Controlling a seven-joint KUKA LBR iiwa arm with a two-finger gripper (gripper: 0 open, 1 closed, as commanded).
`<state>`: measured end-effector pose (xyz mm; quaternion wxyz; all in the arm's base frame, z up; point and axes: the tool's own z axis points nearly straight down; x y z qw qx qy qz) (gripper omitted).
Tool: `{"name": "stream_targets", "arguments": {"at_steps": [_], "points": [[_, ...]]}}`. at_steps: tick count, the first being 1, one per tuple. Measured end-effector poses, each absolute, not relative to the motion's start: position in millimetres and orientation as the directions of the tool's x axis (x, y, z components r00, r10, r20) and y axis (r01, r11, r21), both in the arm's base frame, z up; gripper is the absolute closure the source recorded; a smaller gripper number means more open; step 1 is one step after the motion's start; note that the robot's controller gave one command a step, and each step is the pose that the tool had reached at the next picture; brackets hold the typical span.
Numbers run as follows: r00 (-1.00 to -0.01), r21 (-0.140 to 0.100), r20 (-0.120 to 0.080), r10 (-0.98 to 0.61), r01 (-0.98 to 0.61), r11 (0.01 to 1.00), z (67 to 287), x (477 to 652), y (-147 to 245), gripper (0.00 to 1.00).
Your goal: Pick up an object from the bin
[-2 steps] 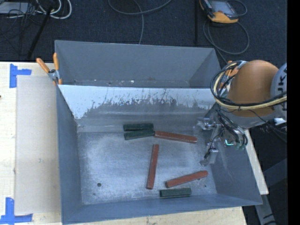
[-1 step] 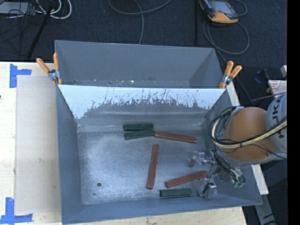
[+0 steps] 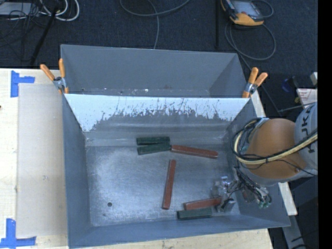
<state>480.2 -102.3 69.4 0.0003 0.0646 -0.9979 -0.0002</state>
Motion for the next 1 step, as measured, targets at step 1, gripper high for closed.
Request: {"name": "stream_targets", "arguments": {"at_steps": [1], "points": [[-0.992,-0.003,-0.01,-0.129,-0.129,0.992,277.2,523.4,-92.6,1.0]]}}
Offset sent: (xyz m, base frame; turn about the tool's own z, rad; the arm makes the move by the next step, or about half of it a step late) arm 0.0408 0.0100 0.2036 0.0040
